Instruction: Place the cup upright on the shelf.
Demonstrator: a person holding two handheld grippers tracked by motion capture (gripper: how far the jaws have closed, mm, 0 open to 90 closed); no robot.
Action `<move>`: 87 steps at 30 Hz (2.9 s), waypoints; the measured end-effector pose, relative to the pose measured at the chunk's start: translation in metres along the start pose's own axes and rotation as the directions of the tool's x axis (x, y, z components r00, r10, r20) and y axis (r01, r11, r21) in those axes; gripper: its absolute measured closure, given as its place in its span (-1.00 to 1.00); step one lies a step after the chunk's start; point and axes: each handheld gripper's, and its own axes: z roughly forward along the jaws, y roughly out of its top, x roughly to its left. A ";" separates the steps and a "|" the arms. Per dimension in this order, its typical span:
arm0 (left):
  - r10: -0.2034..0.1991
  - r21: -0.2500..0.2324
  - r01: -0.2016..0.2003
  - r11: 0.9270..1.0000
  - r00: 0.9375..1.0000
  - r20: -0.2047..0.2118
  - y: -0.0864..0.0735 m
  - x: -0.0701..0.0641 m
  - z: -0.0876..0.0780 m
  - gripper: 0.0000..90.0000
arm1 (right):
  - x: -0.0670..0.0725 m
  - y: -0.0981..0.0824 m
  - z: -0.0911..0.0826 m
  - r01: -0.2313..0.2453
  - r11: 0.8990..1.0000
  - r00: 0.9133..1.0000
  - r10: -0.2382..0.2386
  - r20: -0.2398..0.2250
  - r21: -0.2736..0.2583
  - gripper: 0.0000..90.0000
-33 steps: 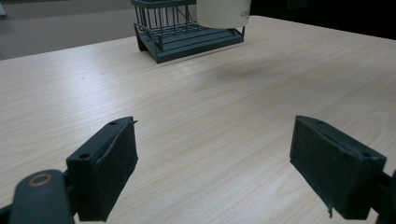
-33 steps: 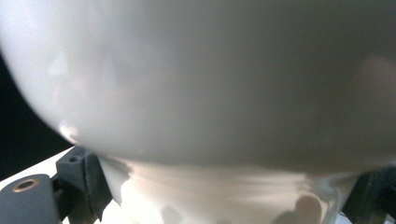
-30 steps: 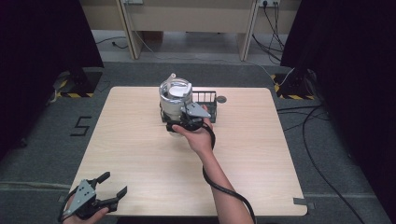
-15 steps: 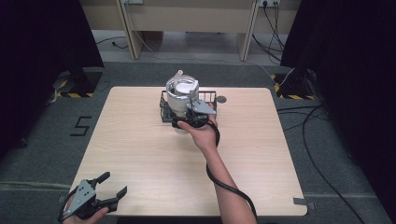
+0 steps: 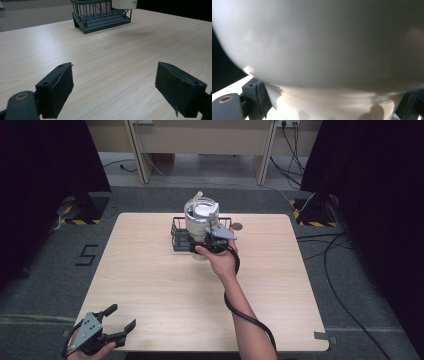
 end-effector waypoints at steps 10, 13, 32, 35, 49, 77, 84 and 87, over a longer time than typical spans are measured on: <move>-0.001 -0.001 0.001 1.000 1.000 0.001 0.000 0.000 0.000 -0.68 | -0.007 0.005 0.001 -0.011 1.000 1.000 0.011 0.014 -0.009 -0.77; 0.000 0.000 0.000 1.000 1.000 0.000 0.000 0.000 0.000 -0.68 | -0.009 0.006 0.001 -0.013 1.000 1.000 0.014 0.020 -0.011 -0.77; 0.000 -0.001 0.000 1.000 1.000 0.002 0.000 0.000 0.000 -0.68 | -0.024 0.016 0.003 -0.028 0.999 0.998 0.029 0.059 -0.016 -0.77; -0.001 -0.002 0.001 1.000 1.000 0.001 0.000 0.000 0.000 -0.68 | -0.026 0.019 0.004 -0.015 1.000 0.997 0.016 0.072 -0.015 -0.77; -0.004 -0.002 0.004 1.000 1.000 -0.002 0.000 0.001 -0.001 -0.68 | -0.031 0.028 0.013 -0.024 1.000 0.995 0.025 0.094 -0.012 -0.77; -0.009 -0.003 0.009 1.000 1.000 -0.008 -0.001 0.003 -0.001 -0.68 | -0.049 0.045 0.038 -0.028 1.000 0.988 0.029 0.154 -0.012 -0.77; -0.009 -0.002 0.009 1.000 1.000 -0.010 -0.001 0.003 -0.001 -0.68 | -0.055 0.050 0.044 -0.040 0.999 0.986 0.041 0.164 -0.010 -0.77; -0.010 0.000 0.010 1.000 1.000 -0.011 -0.001 0.004 -0.001 -0.68 | -0.058 0.054 0.049 -0.040 0.999 0.986 0.042 0.163 -0.013 -0.77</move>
